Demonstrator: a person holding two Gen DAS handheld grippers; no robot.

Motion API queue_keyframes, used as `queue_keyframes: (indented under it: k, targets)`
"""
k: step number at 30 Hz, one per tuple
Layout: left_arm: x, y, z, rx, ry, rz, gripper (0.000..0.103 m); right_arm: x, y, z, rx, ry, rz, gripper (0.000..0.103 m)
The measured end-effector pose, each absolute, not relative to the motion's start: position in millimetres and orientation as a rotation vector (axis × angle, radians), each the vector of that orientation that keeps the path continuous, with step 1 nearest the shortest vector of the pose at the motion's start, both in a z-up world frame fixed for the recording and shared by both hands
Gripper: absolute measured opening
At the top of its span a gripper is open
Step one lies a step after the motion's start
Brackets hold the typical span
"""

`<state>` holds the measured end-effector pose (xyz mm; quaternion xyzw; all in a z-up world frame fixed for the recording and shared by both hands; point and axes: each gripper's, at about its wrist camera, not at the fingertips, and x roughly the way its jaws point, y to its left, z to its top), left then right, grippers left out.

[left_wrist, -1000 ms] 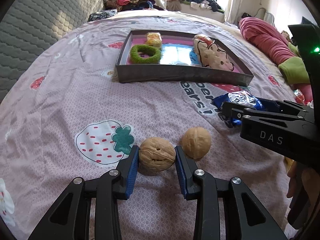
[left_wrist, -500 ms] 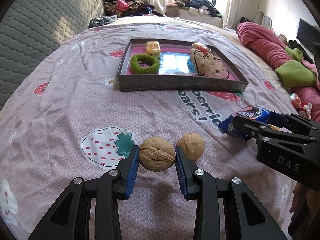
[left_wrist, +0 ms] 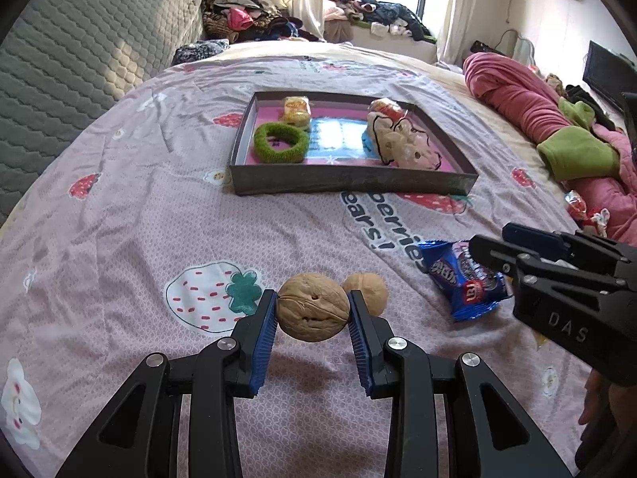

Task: Organize objects
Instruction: 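Lift the walnut with the left tool and carry it over the tray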

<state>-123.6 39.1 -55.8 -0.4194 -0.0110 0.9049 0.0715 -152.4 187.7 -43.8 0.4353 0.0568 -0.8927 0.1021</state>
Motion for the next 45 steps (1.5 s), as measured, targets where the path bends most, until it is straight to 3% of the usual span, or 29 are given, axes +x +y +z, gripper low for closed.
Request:
queue_keyframes:
  k: [27,45]
  targets:
    - [-119,44,2,-1.178,-0.004,2.777,0.036,-136,195,14,1.180,0.160,-2.674,0.034]
    - [-169,56,41,-1.122,0.022,2.822,0.036,-169,198,62,1.049,0.176,-2.701,0.034]
